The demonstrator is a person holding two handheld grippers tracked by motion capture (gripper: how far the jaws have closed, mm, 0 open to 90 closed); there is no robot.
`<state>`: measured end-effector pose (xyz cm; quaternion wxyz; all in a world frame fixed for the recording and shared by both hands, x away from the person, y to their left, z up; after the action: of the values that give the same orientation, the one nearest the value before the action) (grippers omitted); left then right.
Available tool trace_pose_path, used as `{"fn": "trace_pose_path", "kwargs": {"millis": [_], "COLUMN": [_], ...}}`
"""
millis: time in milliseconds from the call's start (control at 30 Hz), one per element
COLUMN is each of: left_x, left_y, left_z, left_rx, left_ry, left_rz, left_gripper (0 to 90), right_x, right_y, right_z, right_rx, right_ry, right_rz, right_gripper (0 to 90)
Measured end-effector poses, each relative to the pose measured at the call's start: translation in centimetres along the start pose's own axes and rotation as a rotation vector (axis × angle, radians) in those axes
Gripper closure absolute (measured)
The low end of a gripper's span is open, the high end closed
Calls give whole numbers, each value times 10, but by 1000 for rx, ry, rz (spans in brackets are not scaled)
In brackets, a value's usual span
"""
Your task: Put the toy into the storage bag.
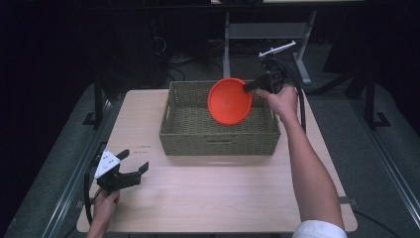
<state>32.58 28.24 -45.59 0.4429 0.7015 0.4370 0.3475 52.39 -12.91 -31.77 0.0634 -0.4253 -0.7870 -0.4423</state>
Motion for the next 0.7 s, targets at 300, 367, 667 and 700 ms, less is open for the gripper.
{"fn": "trace_pose_path", "kwargs": {"millis": [300, 367, 667, 700], "left_x": [0, 0, 0, -1], "left_y": [0, 0, 0, 0], "left_z": [0, 0, 0, 0], "left_rx": [5, 3, 3, 5], "left_ry": [-2, -1, -2, -3], "left_rz": [10, 10, 10, 9], "left_gripper": [130, 130, 130, 130], "right_x": [-12, -14, -22, -24], "right_y": [-2, -3, -10, -12], "right_z": [11, 14, 31, 33], "right_rx": [11, 20, 40, 44], "right_ry": [-31, -34, -38, -38], "right_rz": [30, 39, 67, 72], "right_gripper": [822, 822, 822, 822]}}
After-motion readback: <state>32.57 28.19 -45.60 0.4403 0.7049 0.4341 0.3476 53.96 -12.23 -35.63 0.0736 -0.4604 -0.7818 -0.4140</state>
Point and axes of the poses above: each handheld gripper's, and its own axes: z roughly forward along the jaws, y roughly out of its top, x roughly to its left, the point moved 6 cm from there along z, roughly forward along the jaws, and after that the axes turned 10 degrees about y, right-handed, at the moved point
